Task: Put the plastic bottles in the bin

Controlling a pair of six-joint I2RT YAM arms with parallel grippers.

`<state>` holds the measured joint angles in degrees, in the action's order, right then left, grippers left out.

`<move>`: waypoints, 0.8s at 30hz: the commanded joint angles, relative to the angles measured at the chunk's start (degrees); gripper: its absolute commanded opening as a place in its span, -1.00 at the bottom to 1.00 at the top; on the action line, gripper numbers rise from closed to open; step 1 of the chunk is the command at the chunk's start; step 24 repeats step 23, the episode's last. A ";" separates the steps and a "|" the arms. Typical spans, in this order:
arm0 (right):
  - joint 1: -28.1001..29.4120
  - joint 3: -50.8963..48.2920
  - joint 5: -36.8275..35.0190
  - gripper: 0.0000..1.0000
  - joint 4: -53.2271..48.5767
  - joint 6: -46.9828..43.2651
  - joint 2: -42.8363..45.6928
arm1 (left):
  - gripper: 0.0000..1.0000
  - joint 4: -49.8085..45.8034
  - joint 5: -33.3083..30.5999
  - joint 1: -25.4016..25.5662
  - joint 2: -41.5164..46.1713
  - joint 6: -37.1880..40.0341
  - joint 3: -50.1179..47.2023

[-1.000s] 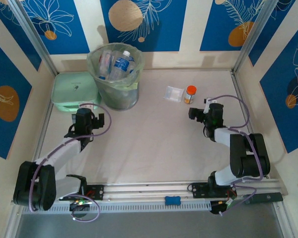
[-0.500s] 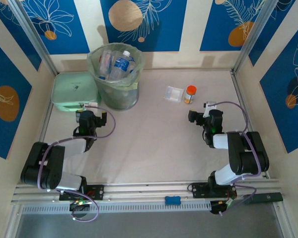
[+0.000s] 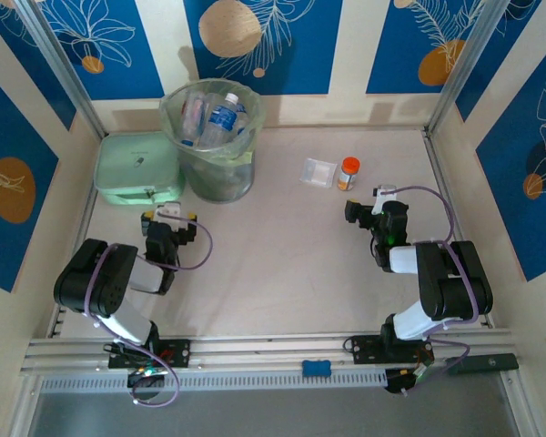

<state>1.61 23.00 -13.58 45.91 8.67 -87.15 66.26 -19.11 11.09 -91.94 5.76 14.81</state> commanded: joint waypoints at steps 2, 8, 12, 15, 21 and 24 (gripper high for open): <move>0.24 -0.16 -1.26 0.98 2.37 -1.11 -0.12 | 0.99 1.79 0.14 -0.54 0.67 0.19 0.84; 0.24 -0.18 -1.26 0.98 2.39 -1.15 -0.12 | 0.99 1.68 0.10 -0.49 0.74 0.12 0.92; 0.24 -0.20 -1.27 0.98 2.43 -1.11 -0.12 | 0.99 1.70 0.08 -0.53 0.71 0.21 0.93; 0.24 0.02 -1.26 0.98 2.08 -1.11 -0.16 | 0.99 1.65 0.13 -0.50 0.72 0.18 0.92; 0.24 -0.16 -1.27 0.98 2.33 -1.11 -0.12 | 0.99 0.47 -0.66 -0.54 0.86 -0.13 1.54; 0.24 -0.16 -1.20 0.98 2.34 -1.11 -0.12 | 0.99 0.44 -0.67 -0.54 0.85 -0.14 1.54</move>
